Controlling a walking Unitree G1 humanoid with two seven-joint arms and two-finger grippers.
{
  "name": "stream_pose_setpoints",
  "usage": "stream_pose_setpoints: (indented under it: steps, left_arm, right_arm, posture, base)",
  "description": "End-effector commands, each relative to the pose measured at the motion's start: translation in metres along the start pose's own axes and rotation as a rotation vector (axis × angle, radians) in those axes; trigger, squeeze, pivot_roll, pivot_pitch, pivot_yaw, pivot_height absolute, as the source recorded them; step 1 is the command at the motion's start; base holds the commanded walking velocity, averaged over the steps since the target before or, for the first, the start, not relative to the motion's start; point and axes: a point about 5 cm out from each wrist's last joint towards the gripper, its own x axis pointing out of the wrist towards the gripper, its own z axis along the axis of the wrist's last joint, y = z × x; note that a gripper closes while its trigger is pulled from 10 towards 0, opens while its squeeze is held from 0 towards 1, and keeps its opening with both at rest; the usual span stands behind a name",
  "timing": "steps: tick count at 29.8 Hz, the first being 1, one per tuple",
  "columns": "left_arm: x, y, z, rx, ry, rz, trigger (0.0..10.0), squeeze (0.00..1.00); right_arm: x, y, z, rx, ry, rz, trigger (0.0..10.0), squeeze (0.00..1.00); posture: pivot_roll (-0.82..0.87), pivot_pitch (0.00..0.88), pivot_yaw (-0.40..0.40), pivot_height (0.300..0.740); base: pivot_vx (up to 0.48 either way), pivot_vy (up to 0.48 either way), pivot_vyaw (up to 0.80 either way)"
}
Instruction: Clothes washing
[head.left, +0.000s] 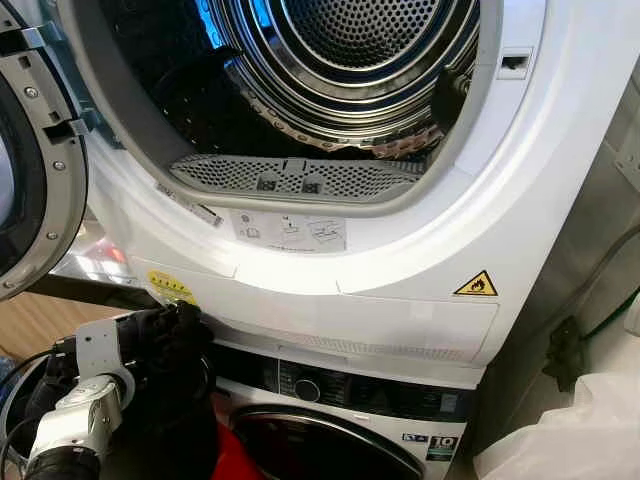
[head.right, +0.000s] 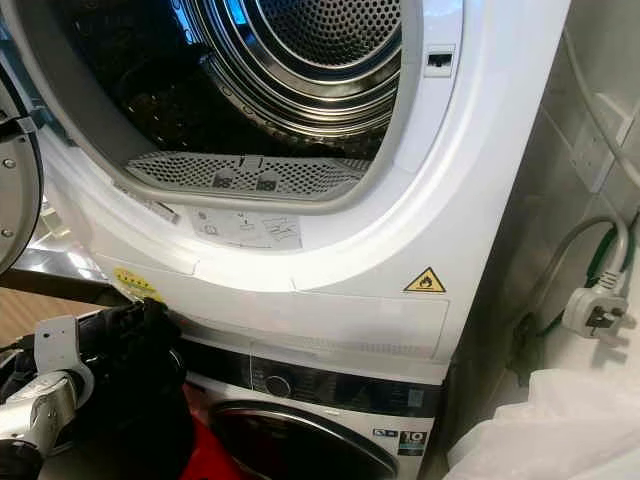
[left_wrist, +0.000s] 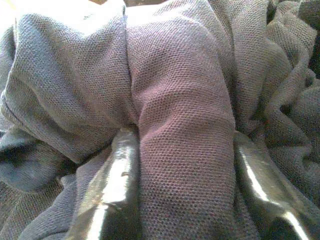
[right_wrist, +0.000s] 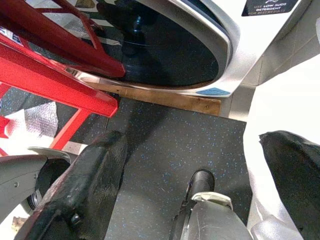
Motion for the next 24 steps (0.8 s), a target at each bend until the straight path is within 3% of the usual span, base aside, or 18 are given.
stream_pose_setpoints:
  steps: [1,14,16,20,24]
  left_arm:
    - [-0.001,-0.008,-0.027,-0.017,0.103,-0.042,0.0,0.00]
    - [-0.004,-0.019,-0.026,-0.059,0.040,-0.068,0.0,0.00]
    - [-0.008,-0.019,-0.020,-0.090,-0.026,-0.063,0.0,0.00]
    - [-0.012,-0.022,-0.019,-0.092,-0.062,-0.089,0.0,0.00]
    - [-0.030,-0.029,-0.016,-0.129,-0.231,-0.192,0.0,0.00]
  right_arm:
    - [0.001,0.006,0.001,-0.004,0.004,0.020,10.0,0.00]
    - [0.002,0.007,0.006,-0.012,-0.004,0.026,10.0,0.00]
    - [0.002,0.008,0.010,0.000,-0.015,0.027,10.0,0.00]
    - [0.002,0.008,0.010,0.001,-0.016,0.028,10.0,0.00]
    - [0.002,0.008,0.008,0.000,-0.010,0.028,10.0,0.00]
  posture:
    - [0.09,0.000,0.092,0.740]
    - [0.10,0.000,0.094,0.740]
    - [0.10,0.000,0.100,0.740]
    - [0.10,0.000,0.103,0.740]
    - [0.10,0.000,0.109,0.740]
  base:
    - [0.000,0.000,0.00]
    - [0.000,0.000,0.00]
    - [0.000,0.000,0.00]
    - [0.000,0.000,0.00]
    - [0.000,0.000,0.00]
